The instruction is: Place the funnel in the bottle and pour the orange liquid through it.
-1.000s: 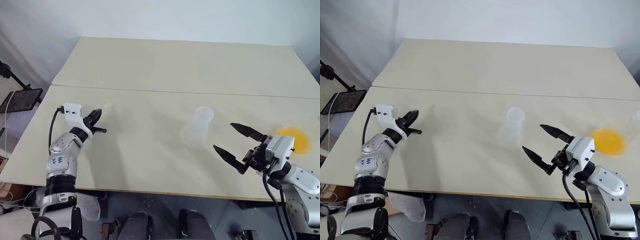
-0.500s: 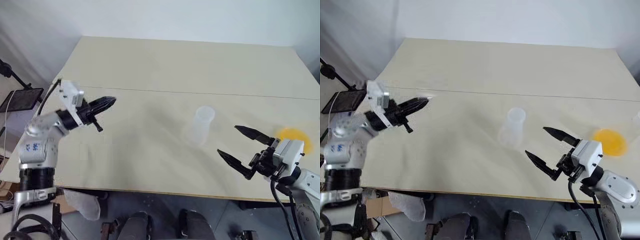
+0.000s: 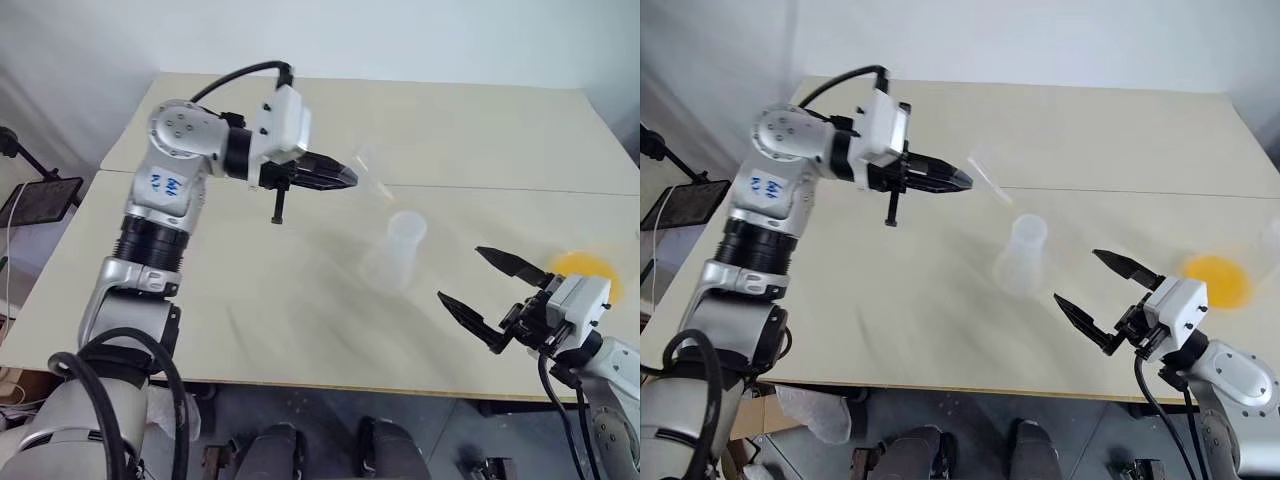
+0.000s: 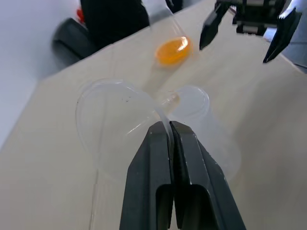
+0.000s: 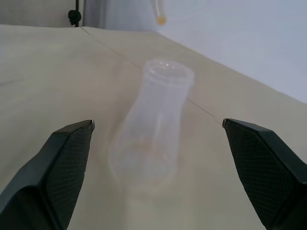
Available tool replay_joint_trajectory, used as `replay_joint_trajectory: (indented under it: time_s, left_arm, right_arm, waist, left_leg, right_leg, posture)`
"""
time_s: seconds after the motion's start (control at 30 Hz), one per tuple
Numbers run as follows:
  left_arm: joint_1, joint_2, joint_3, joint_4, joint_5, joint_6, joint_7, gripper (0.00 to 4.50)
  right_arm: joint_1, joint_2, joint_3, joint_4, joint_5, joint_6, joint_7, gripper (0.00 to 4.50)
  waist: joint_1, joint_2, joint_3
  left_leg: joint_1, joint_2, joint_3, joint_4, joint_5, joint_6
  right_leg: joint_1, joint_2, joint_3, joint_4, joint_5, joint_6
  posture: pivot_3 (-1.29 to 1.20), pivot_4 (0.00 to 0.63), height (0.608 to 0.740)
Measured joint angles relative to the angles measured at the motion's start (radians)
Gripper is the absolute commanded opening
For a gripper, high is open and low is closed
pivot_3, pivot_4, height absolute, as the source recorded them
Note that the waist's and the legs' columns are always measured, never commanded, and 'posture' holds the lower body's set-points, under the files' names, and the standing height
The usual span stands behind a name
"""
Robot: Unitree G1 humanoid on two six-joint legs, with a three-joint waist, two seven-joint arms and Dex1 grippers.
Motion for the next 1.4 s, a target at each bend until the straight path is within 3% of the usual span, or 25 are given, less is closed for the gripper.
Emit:
replay_joint_trajectory:
  time_s: [0.7, 0.8, 1.23, 1.4]
  left_arm:
    - [-0.129, -0.165, -0.051, 0.215, 0.146, -0.237, -0.065, 0.02]
    - [-0.129, -0.171, -0.054, 0.232, 0.154, -0.237, -0.077, 0.61]
    - [-0.154, -0.203, -0.047, 0.272, 0.167, -0.241, -0.094, 4.48]
    - [-0.152, -0.219, -0.028, 0.272, 0.142, -0.239, -0.108, 4.48]
  right_arm:
    - [0.049, 0.057, 0.005, -0.068, -0.051, -0.019, -0.083, 4.50]
    - [0.056, 0.062, 0.005, -0.079, -0.058, -0.021, -0.096, 4.50]
    - [0.076, 0.084, 0.005, -0.081, -0.078, -0.025, -0.123, 4.50]
    - [0.116, 0.095, 0.001, -0.098, -0.084, -0.041, -0.136, 4.50]
  waist:
    - [0.005, 0.000, 0.000]
    - [0.003, 0.000, 0.000]
    - [0.004, 0.000, 0.000]
    - [0.004, 0.000, 0.000]
  left_leg:
    - [-0.001, -0.001, 0.000, 0.001, 0.001, 0.001]
    - [-0.001, -0.001, 0.000, 0.001, 0.001, 0.001]
    - [-0.001, -0.001, -0.001, 0.001, 0.001, 0.002]
    - [-0.001, -0.001, 0.000, 0.001, 0.001, 0.002]
  right_leg:
    - [0.000, -0.001, 0.001, 0.000, 0.000, 0.001]
    - [0.000, -0.001, 0.000, 0.000, 0.000, 0.001]
    - [0.000, -0.001, 0.001, 0.000, 0.000, 0.001]
    - [0.000, -0.001, 0.001, 0.000, 0.000, 0.001]
  posture:
    - [0.00, 0.150, 0.740]
    - [0.00, 0.150, 0.740]
    - [0.00, 0.150, 0.740]
    - [0.00, 0.150, 0.740]
